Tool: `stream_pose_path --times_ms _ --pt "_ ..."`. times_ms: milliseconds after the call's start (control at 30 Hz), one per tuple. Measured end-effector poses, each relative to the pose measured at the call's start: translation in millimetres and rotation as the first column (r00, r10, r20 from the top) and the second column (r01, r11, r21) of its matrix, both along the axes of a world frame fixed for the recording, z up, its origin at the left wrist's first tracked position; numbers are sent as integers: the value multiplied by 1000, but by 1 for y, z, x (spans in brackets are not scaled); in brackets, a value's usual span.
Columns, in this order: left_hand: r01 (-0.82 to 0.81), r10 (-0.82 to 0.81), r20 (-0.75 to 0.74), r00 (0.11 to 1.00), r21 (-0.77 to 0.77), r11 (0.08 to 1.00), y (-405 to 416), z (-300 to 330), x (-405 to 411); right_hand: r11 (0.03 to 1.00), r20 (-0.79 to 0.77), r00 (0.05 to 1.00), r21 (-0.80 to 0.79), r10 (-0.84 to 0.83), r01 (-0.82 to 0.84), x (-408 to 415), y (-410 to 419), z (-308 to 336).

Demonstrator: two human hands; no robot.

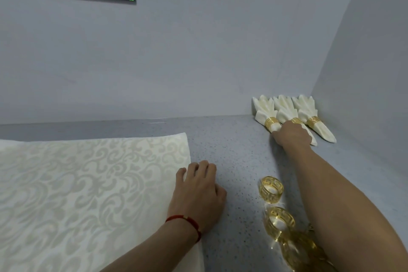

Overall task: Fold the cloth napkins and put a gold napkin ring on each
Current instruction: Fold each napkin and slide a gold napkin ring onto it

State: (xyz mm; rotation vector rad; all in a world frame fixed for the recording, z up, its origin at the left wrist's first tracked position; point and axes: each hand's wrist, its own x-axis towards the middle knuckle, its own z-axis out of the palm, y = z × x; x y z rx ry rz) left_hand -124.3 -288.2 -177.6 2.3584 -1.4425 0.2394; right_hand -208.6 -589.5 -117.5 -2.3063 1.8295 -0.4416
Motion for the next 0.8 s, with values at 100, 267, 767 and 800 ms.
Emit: stream_pose_path --times_ms 100,267,767,800 --pt "1 -2 -20 1000 -17 1000 0 1 1 1000 -34 999 8 -6 6 1 1 2" --pt "30 -32 -113 993 -13 999 1 4 5 998 -71 997 -50 33 -37 -3 22 12" --pt "-120 -111 -641 759 -306 945 58 85 15 498 31 501 59 865 -865 -81 334 36" --pt "-64 -117 -607 786 -268 961 75 89 10 436 42 443 112 896 -893 -83 354 35"
